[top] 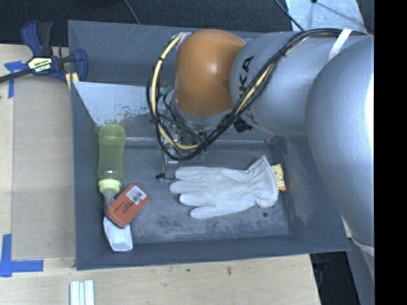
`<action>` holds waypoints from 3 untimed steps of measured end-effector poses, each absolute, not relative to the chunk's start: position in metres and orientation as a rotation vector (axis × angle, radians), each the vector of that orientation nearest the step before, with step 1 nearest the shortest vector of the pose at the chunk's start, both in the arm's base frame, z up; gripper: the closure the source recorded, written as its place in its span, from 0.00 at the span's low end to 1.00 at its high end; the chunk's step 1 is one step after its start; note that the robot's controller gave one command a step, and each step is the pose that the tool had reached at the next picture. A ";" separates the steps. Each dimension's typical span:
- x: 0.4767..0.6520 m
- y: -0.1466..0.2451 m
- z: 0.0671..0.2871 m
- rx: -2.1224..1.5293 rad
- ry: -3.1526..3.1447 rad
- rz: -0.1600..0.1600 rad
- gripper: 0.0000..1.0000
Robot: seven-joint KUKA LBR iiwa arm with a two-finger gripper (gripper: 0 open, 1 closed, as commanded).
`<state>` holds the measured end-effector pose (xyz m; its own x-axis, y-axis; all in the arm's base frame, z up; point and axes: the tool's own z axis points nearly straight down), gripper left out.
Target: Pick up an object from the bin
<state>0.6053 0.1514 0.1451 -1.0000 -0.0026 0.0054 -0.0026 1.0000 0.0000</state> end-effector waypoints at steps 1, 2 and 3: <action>0.607 0.151 0.150 0.001 -3.144 -0.002 0.00; 0.584 0.103 0.137 -0.030 -3.146 -0.004 0.00; 0.574 0.054 0.132 -0.053 -3.141 0.002 0.00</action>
Offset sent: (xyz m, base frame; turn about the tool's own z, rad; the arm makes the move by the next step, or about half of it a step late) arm -0.0594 -0.1348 -0.0311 0.0658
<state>0.5740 0.0542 0.1322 -0.9994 0.0340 0.0005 0.0340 0.9994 -0.0014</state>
